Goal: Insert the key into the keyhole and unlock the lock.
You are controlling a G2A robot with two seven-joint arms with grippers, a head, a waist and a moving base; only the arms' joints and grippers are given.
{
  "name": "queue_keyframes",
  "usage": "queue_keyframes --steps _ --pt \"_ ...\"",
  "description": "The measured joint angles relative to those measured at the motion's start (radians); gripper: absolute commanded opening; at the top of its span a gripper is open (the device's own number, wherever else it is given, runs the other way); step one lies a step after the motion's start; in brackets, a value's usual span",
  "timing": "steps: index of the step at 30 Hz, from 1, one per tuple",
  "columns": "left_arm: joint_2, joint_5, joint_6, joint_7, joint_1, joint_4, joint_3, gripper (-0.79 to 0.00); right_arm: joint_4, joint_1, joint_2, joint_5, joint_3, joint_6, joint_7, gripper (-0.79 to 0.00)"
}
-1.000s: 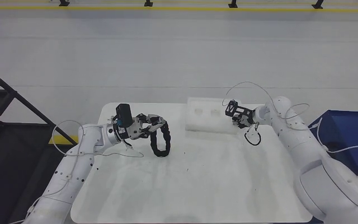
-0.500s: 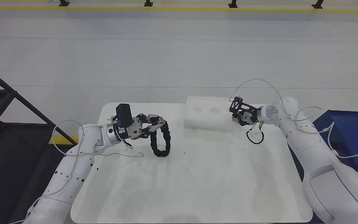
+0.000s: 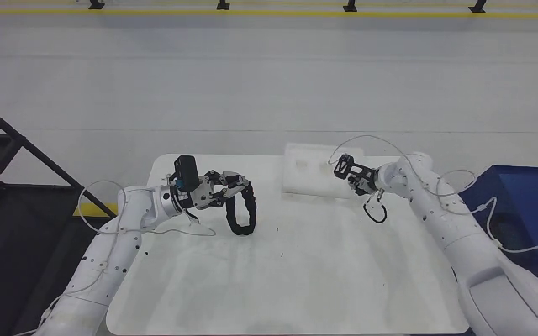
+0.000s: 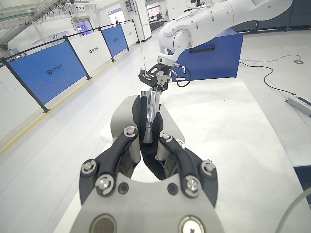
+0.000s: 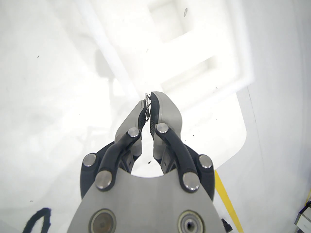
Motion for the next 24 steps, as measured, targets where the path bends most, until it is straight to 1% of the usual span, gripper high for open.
queue_keyframes --steps 4,10,14,18,20,24 --pt "0.0 0.0 0.0 0.0 0.0 0.0 0.0 -0.785 -0.061 -0.025 0.016 0.051 0.042 -0.003 0.034 -0.785" --pt "0.0 0.0 0.0 0.0 0.0 0.0 0.0 -0.785 -0.215 -0.106 0.071 0.12 0.155 -0.033 0.063 -0.785" --pt "0.0 0.0 0.0 0.0 0.0 0.0 0.0 -0.785 -0.396 -0.222 0.12 0.209 0.276 -0.068 0.069 -0.785" --pt "0.0 0.0 0.0 0.0 0.0 0.0 0.0 -0.785 -0.596 -0.362 0.164 0.276 0.4 -0.129 0.016 -0.785" --pt "0.0 0.0 0.0 0.0 0.0 0.0 0.0 -0.785 -0.685 -0.43 0.179 0.283 0.45 -0.135 -0.008 -0.785" --pt "0.0 0.0 0.0 0.0 0.0 0.0 0.0 -0.785 -0.778 -0.528 0.192 0.353 0.513 -0.132 -0.081 -0.785"
